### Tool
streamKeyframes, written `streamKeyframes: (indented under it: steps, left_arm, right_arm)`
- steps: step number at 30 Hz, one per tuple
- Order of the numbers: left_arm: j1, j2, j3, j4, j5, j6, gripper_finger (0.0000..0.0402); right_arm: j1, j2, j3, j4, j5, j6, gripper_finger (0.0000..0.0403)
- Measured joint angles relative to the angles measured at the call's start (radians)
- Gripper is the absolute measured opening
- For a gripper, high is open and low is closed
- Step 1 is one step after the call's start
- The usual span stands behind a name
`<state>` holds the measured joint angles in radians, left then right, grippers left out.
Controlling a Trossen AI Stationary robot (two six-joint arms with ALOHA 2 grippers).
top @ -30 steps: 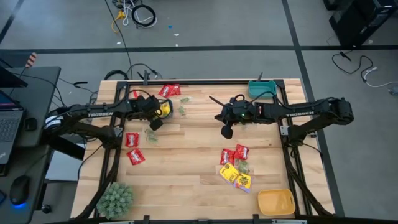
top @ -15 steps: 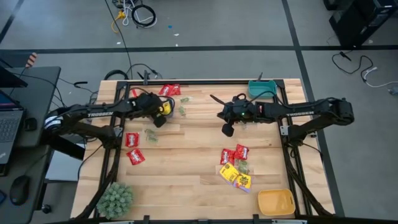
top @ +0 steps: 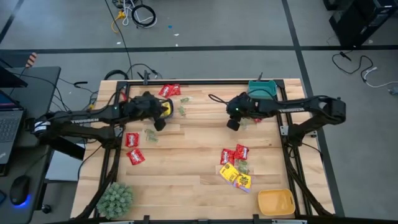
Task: Sort candy
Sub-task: Put the yellow candy into the dark blue bin
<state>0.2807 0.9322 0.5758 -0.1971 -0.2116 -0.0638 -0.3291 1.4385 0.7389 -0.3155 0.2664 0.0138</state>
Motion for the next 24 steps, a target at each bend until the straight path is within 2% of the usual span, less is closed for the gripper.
streamKeyframes:
  steps: [5, 12, 15, 20, 24]
  left_arm:
    - [-0.012, -0.004, -0.061, 0.108, 0.07, 0.019, 0.0]
    - [-0.015, -0.004, -0.092, 0.123, 0.077, 0.031, 0.0]
    - [-0.015, -0.004, -0.092, 0.133, 0.08, 0.033, 0.0]
    - [-0.015, -0.004, -0.092, 0.133, 0.081, 0.033, 0.0]
    - [-0.015, -0.004, -0.092, 0.133, 0.081, 0.033, 0.0]
  right_arm:
    - [-0.057, 0.115, -0.002, -0.001, 0.02, -0.066, 0.0154]
    - [-0.093, 0.224, 0.003, 0.008, 0.091, -0.109, 0.0131]
    - [-0.093, 0.228, 0.003, 0.01, 0.095, -0.123, 0.0101]
    - [-0.095, 0.194, -0.005, -0.001, 0.118, -0.127, 0.0013]
    - [-0.091, 0.151, 0.004, -0.001, 0.115, -0.11, 0.0004]
